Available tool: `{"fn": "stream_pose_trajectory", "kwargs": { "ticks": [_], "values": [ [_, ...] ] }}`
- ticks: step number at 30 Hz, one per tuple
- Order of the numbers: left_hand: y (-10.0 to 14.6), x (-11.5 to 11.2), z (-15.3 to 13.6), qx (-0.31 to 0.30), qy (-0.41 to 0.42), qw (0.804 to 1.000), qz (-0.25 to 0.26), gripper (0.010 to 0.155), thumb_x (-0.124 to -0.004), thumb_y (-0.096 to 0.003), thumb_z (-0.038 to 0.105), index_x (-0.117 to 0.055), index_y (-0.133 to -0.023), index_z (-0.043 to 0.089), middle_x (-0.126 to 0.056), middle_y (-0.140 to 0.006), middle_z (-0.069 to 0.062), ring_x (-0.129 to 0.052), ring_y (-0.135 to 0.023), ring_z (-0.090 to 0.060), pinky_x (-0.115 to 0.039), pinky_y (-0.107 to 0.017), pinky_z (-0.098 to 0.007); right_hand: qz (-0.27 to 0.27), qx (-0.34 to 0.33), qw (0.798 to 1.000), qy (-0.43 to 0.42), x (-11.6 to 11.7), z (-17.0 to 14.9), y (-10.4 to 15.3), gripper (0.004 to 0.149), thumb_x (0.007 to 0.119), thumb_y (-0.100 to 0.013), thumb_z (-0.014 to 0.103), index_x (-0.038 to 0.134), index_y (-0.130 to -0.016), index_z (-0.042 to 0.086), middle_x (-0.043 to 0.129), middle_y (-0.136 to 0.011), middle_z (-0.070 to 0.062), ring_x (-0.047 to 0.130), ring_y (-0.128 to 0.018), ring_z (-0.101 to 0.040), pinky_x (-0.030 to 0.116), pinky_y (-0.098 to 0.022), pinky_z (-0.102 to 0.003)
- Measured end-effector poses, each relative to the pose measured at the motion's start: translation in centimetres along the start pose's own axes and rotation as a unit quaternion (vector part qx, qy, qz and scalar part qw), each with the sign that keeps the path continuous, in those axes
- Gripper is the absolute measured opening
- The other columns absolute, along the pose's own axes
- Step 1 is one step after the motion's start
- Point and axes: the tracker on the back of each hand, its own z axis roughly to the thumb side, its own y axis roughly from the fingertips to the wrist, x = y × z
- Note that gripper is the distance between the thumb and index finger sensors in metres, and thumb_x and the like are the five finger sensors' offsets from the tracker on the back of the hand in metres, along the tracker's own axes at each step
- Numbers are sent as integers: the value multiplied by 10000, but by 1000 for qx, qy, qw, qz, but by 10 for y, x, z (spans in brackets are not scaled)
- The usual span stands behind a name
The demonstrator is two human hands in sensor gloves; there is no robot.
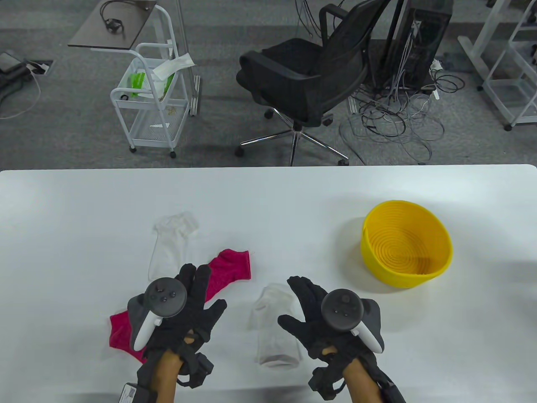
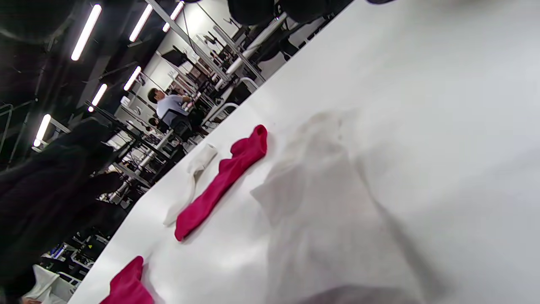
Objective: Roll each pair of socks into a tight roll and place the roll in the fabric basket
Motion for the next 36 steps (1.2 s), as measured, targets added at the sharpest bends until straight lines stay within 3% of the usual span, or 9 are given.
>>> {"fn": "stream_pose_trajectory", "kwargs": {
  "ticks": [6,10,16,19,24,36],
  "values": [
    [-19,19,5,-3,-52,996,79,741,-717,-391,565,-421,-1043,375,-281,-1169,50,-346,-1135,-301,-308,-773,-522,4,3,1000,-15,-3,-8,-1,858,639,-374,734,322,-1079,363,385,-1187,-19,420,-1103,-386,429,-710,-677],
    [-48,33,6,19,-89,994,68,723,-717,-396,539,-437,-1040,368,-311,-1170,53,-398,-1130,-298,-362,-777,-520,-4,-8,1000,-9,-5,-2,1,857,638,-377,728,334,-1079,342,405,-1181,-31,442,-1100,-378,441,-710,-671],
    [-107,42,-7,97,-116,988,21,720,-720,-400,520,-377,-1028,443,-211,-1163,98,-293,-1140,-264,-290,-789,-515,-10,3,1000,-4,-6,-5,0,841,645,-383,714,355,-1077,337,436,-1172,-30,482,-1089,-374,463,-705,-664],
    [-136,46,-16,132,-120,984,20,695,-721,-399,505,-413,-1020,462,-251,-1165,107,-320,-1136,-255,-313,-790,-519,-18,13,1000,-12,-9,-10,-1,835,647,-386,708,362,-1075,332,453,-1166,-31,499,-1083,-371,472,-703,-660],
    [-178,55,-26,168,-142,975,29,663,-728,-400,469,-505,-1017,377,-431,-1145,82,-497,-1081,-240,-440,-760,-496,-19,29,999,-8,-10,-15,-4,828,651,-387,702,373,-1073,330,474,-1161,-26,520,-1077,-367,480,-702,-657],
    [-238,31,-35,204,-210,956,19,562,-718,-428,344,-623,-976,429,-554,-1116,129,-619,-995,-199,-497,-713,-468,-20,65,998,7,-5,-19,-12,798,654,-399,677,390,-1067,330,517,-1149,-9,560,-1069,-348,499,-704,-646]
  ]
}}
